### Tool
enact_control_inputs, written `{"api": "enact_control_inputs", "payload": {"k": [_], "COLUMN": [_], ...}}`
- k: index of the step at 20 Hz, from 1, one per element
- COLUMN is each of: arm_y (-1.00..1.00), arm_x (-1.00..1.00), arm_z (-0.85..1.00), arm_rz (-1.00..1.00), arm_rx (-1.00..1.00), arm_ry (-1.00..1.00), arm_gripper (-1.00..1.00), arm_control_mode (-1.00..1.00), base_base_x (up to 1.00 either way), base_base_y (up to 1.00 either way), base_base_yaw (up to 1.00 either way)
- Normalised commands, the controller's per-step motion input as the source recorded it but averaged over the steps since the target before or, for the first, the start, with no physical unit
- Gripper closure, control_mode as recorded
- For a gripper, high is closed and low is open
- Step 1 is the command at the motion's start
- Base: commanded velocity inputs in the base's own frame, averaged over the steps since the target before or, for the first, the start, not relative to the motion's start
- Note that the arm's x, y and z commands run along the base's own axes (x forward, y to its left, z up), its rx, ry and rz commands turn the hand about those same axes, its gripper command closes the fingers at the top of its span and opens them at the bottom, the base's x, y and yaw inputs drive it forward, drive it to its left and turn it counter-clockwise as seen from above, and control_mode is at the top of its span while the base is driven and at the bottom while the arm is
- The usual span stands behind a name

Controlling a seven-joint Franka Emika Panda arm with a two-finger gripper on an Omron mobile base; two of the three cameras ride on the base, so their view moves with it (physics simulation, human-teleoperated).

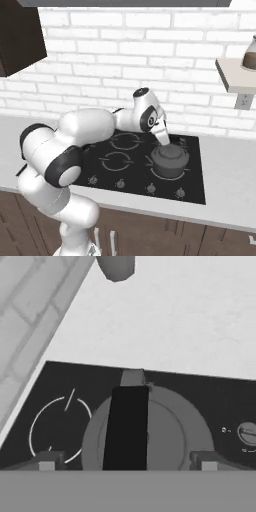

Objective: Pick the kettle from the counter and place it on a stove burner. Then turn the burner on.

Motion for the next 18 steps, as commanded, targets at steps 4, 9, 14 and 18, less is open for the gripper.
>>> {"api": "enact_control_inputs", "payload": {"k": [4, 9, 14, 18], "arm_y": [-0.25, -0.42, -0.40, -0.07], "arm_x": [-1.00, -1.00, -0.85, -0.27], "arm_z": [0.32, 0.01, -0.01, -0.16], "arm_rz": [0.12, 0.17, 0.32, 0.48], "arm_rx": [0.00, 0.00, 0.00, 0.00], "arm_ry": [-0.03, 0.00, 0.08, 0.20], "arm_gripper": [-1.00, -1.00, -1.00, -1.00], "arm_control_mode": [-1.00, -1.00, -1.00, -1.00], "base_base_x": [0.00, 0.00, 0.00, 0.00], "base_base_y": [0.00, 0.00, 0.00, 0.00], "base_base_yaw": [0.00, 0.00, 0.00, 0.00]}}
